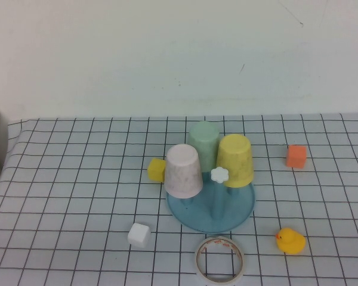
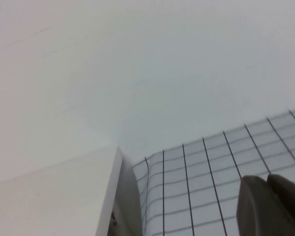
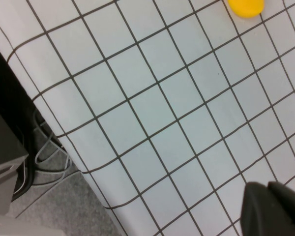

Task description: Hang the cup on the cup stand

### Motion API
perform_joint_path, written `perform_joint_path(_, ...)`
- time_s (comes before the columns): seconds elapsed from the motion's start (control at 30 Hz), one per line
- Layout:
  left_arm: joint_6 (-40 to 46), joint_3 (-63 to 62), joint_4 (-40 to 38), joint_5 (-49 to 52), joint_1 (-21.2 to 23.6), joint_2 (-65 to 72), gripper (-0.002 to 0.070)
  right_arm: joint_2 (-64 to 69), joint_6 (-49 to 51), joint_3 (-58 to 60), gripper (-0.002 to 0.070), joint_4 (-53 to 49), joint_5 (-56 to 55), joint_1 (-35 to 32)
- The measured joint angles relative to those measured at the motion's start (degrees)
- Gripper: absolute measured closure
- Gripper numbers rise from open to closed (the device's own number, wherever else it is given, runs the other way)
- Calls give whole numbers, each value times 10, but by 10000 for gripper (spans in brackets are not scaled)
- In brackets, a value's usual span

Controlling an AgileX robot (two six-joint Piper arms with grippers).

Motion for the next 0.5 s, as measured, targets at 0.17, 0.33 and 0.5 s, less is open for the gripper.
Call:
perform_joint_path(0.17,-450,15,430,2,19,-25,675,0,0,0,678,0,0,0)
perform_joint_path(0.33,-949,21,840,172,75,-59,675,0,0,0,678,0,0,0)
perform_joint_path(0.5,-1035,20,880,269,81,-60,675,-1,0,-2,678,0,0,0)
